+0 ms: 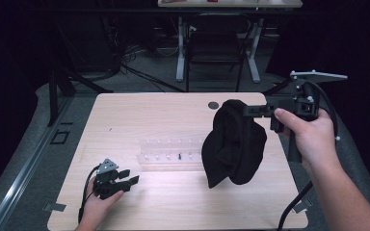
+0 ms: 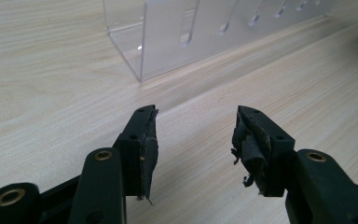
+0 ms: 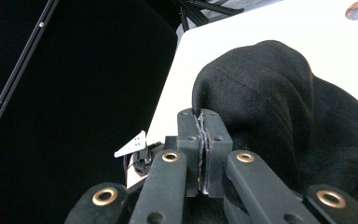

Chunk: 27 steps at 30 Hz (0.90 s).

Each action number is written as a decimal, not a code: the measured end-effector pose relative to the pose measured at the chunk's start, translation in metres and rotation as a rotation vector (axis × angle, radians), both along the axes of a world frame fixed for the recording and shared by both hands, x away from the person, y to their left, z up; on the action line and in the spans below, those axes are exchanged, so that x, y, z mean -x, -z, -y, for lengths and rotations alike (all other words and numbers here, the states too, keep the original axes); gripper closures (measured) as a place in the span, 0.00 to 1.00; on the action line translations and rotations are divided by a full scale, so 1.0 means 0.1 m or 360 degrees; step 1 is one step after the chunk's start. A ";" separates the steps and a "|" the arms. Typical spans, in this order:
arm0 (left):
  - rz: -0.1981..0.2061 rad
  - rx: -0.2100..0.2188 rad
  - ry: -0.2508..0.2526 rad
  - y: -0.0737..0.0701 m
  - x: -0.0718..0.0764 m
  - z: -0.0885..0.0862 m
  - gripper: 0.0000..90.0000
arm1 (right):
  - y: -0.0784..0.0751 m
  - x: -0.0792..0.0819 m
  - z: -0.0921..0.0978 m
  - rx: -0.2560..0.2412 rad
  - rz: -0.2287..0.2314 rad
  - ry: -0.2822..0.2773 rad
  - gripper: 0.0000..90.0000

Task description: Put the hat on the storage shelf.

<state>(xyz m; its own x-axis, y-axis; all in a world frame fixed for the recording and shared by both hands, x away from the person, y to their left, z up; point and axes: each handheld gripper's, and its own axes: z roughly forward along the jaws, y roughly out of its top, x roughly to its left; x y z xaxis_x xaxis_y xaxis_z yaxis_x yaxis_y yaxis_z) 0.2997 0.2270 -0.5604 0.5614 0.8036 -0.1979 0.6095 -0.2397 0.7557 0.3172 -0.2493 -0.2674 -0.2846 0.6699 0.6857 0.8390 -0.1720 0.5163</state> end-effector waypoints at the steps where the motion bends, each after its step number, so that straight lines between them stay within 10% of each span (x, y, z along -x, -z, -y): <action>1: -0.0001 -0.0003 0.0003 0.00 0.00 0.00 0.55 | 0.00 -0.02 -0.02 -0.0001 0.0003 0.0001 0.98; 27: 0.0008 0.0010 0.0009 -0.02 -0.01 0.00 0.55 | 0.07 -0.59 -0.37 -0.0017 -0.0005 0.0106 0.98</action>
<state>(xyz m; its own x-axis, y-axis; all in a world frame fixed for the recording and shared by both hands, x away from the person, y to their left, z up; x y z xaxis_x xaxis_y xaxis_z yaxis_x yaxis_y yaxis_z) 0.3004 0.2268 -0.5588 0.5668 0.7992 -0.2001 0.6042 -0.2382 0.7604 0.3765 -0.2122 -0.2745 -0.2374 0.6800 0.6937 0.8270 -0.2331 0.5115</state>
